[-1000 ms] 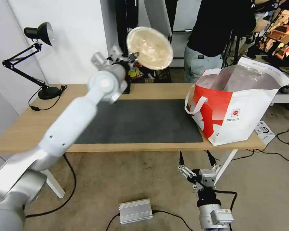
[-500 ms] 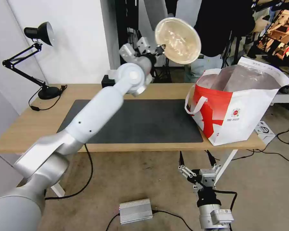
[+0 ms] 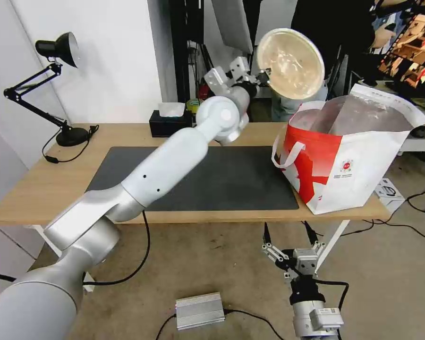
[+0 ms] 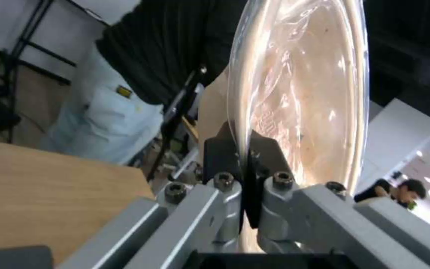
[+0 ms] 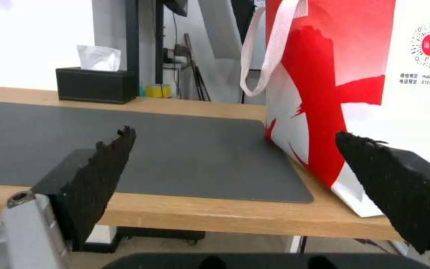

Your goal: Pick up the trash from the table and place it into the takeout bag.

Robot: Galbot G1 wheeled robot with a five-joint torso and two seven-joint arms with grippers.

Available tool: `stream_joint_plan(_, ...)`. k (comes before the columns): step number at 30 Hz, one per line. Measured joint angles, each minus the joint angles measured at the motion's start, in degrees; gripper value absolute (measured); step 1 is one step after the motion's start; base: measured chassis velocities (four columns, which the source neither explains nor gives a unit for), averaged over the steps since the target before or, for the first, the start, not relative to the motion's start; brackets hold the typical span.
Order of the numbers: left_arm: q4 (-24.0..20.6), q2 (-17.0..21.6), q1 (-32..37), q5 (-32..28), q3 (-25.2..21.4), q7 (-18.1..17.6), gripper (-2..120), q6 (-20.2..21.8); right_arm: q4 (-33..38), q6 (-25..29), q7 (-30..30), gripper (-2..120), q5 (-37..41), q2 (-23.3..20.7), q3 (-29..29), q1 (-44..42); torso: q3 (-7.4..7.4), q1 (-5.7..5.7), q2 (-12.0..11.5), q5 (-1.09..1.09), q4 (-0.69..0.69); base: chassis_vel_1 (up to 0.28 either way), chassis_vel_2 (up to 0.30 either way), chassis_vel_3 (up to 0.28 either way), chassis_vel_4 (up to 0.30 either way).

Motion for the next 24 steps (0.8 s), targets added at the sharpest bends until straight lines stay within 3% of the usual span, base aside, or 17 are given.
stream_joint_plan(11, 2.0, -3.8, 1.2, 3.4, 2.8, 1.5, 0, -0.4, 0.0, 0.0, 0.0, 100, 0.0, 0.0, 0.0, 0.0, 0.0, -0.01, 0.0, 0.0, -0.01, 0.0, 0.0, 0.0, 0.0)
stream_joint_plan(24, 4.4, -4.4, 1.9, 7.2, 5.1, 3.8, 0, -1.2, 0.0, 0.0, 0.0, 100, 0.0, 0.0, 0.0, 0.0, 0.0, -0.01, 0.0, 0.0, 0.0, 0.0, 0.0, 0.0, 0.0)
